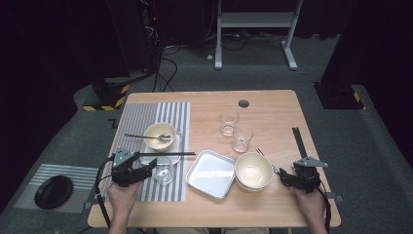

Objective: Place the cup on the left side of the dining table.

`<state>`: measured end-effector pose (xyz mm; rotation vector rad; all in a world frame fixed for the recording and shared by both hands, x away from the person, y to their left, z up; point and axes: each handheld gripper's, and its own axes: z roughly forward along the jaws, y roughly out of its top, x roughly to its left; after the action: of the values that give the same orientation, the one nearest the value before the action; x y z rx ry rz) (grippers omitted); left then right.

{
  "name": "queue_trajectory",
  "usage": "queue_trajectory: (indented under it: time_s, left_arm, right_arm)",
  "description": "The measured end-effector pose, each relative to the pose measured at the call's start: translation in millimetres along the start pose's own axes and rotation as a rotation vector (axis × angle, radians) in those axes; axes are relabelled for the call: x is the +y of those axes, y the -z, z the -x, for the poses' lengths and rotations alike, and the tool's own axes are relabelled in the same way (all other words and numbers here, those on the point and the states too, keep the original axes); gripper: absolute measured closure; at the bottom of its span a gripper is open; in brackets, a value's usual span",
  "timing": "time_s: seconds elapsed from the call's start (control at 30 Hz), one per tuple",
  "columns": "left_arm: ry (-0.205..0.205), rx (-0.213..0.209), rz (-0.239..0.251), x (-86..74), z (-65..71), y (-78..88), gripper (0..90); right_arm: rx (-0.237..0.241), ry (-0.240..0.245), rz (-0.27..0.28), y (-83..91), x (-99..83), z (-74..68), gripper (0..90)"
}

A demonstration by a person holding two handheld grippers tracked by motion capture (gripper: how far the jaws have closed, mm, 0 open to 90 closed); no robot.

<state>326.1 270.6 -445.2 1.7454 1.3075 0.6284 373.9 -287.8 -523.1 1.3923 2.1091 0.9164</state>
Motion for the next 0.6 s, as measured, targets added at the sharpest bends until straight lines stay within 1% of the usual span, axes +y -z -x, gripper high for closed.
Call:
queue_trajectory:
  time_s: [0.03,0.07,0.13,0.17,0.23,0.4,0.6]
  left_arm:
    - [-0.027,0.003,0.000,-0.8,-1.7,0.2,25.5]
    - [-0.029,0.007,0.001,-1.1,-2.0,0.3,25.7]
    - [-0.026,0.005,0.001,-1.6,-2.5,0.1,26.2]
    - [0.007,0.003,0.001,-2.4,-1.3,-0.6,26.2]
    - [-0.017,-0.003,-0.009,-2.0,-3.6,-0.8,27.3]
    - [-0.007,-0.001,0.002,-3.9,-5.2,2.1,28.4]
    - [-0.011,0.008,-0.008,-5.5,-6.4,1.4,28.3]
  right_arm:
    - [0.000,-0.001,0.000,0.0,0.0,0.0,35.8]
    - [0.000,0.000,0.000,0.0,0.0,0.0,35.9]
    - [0.000,0.001,0.000,0.0,0.0,0.0,35.9]
    - [0.000,0.001,0.000,0.0,0.0,0.0,35.9]
    - [0.001,0.003,0.000,0.1,0.0,0.1,35.9]
    - [0.000,0.001,0.000,0.0,0.0,0.0,35.8]
    - [0.000,0.000,0.000,0.0,0.0,0.0,35.9]
